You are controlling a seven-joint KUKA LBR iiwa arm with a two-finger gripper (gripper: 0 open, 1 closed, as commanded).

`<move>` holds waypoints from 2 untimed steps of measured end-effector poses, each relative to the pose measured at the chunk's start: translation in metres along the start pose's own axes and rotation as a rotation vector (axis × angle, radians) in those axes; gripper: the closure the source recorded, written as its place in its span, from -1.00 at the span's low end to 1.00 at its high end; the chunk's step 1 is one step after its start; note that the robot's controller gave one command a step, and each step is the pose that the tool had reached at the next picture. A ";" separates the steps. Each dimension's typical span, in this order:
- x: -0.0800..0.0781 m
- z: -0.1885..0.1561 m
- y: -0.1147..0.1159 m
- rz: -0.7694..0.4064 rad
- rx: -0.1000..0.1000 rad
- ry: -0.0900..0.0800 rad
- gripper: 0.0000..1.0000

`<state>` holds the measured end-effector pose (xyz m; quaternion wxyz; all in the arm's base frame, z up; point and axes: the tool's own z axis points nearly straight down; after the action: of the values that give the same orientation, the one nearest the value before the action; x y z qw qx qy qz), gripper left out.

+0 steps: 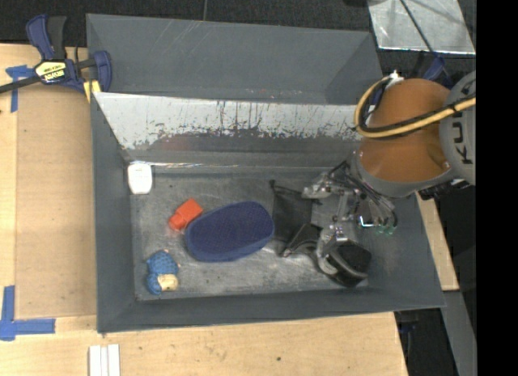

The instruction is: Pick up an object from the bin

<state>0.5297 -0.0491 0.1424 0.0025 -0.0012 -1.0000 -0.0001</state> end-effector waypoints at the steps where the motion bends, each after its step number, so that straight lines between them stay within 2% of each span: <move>1: 0.035 0.059 -0.009 0.009 0.000 -0.023 -1.00; 2: 0.039 0.042 -0.027 0.185 0.001 -0.011 -1.00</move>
Offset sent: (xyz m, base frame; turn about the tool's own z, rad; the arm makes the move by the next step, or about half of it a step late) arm -0.0472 -0.0109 -0.0724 0.0110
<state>0.4902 -0.0759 0.1006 -0.0029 -0.0935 -0.9956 0.0005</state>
